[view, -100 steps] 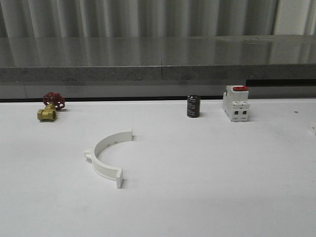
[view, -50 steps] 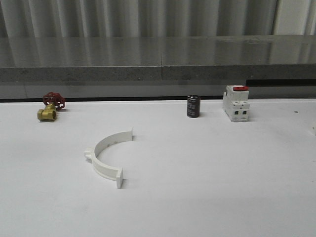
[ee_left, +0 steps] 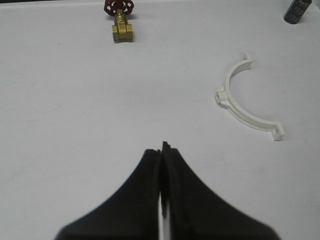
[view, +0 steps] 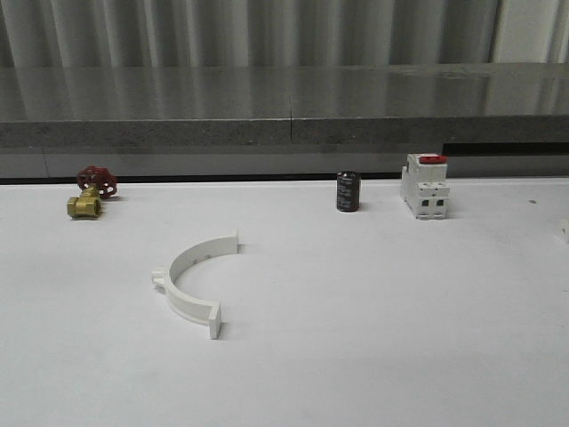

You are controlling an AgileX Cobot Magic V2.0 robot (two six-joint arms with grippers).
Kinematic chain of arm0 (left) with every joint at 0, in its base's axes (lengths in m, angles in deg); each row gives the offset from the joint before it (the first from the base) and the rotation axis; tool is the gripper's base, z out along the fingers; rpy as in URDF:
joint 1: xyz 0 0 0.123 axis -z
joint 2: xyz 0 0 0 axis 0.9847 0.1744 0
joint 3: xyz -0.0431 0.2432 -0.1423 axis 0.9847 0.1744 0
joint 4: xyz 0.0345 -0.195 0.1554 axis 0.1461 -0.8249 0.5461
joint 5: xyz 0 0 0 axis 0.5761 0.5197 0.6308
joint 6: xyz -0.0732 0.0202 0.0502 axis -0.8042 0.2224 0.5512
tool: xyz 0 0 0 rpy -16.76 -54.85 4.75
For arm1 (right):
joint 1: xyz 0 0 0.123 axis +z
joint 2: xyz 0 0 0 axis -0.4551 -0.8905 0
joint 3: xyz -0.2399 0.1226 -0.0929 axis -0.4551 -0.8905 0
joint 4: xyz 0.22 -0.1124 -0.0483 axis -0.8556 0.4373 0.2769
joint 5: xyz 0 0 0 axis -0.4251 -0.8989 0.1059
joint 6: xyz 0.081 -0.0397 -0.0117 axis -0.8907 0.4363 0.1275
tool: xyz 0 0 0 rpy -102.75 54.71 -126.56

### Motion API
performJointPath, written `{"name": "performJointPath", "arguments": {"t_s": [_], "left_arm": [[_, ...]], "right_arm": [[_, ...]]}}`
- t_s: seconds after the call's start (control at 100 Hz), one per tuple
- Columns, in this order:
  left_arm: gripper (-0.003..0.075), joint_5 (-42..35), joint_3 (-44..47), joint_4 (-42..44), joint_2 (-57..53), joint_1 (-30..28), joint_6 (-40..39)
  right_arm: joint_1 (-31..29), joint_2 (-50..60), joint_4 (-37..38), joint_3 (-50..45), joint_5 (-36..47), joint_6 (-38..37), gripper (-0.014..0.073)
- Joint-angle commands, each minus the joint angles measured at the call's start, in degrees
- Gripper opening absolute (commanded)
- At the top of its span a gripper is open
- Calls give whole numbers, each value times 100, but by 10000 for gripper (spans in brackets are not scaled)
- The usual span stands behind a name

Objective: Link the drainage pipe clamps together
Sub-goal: 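Grasp the other white clamp half by its end with the right gripper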

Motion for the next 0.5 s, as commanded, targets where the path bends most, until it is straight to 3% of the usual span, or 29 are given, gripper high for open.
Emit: {"name": "performJointPath", "arguments": {"t_s": [0.0,0.49], "left_arm": [[-21,-380,-141,-33,2,46,-7],[-21,-380,-141,-33,2,46,-7]], "right_arm": [[-297,-556,-34,598,-33,194,487],[-1443,-3000,-32,1890,109,1394,487]]}}
